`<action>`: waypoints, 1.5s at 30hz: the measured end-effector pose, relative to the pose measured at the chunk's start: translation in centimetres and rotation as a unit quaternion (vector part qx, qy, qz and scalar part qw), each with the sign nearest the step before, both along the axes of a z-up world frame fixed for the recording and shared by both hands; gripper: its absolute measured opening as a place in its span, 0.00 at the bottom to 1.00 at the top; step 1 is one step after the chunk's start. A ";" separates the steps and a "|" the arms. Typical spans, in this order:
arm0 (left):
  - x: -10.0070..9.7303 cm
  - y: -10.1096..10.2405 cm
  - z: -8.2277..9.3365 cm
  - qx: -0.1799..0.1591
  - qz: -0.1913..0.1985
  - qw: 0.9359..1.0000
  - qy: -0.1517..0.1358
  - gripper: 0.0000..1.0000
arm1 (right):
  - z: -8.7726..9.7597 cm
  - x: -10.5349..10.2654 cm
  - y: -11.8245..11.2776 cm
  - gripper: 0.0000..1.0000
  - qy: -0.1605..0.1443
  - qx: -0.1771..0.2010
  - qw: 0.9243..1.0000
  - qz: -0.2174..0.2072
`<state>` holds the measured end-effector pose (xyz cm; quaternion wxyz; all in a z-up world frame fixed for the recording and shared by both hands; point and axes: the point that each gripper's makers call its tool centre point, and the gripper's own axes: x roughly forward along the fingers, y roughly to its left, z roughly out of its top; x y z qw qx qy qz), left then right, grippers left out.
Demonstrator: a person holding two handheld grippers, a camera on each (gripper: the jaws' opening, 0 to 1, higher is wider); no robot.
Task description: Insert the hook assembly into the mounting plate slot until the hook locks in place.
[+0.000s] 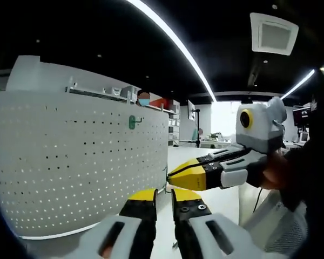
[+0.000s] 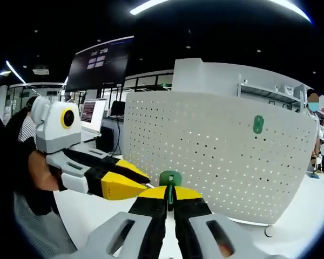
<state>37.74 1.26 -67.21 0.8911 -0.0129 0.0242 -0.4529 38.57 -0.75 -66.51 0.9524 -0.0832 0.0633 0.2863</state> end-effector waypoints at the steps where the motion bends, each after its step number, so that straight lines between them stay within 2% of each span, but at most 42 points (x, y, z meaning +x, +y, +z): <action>1: 0.0 0.0 -0.1 0.001 -0.001 1.000 0.001 0.10 | 0.0 -0.1 0.2 0.01 0.002 0.001 1.000 0.002; 12: 0.0 -0.4 -0.6 0.009 -0.007 1.000 0.003 0.02 | -0.4 -0.5 0.9 0.01 0.015 0.006 1.000 0.008; 35: 0.1 -0.3 -0.9 -0.038 -0.012 0.997 0.063 0.01 | -0.5 -0.6 1.1 0.01 0.019 0.004 1.000 0.005; 38: 0.1 -0.2 -1.0 -0.061 -0.015 0.994 0.088 0.01 | -0.5 -0.6 1.1 0.01 0.019 0.003 1.000 0.005; 45: -0.1 -0.3 -1.0 -0.050 -0.016 0.996 0.072 0.02 | -0.5 -0.6 1.1 0.00 0.022 0.002 1.000 0.006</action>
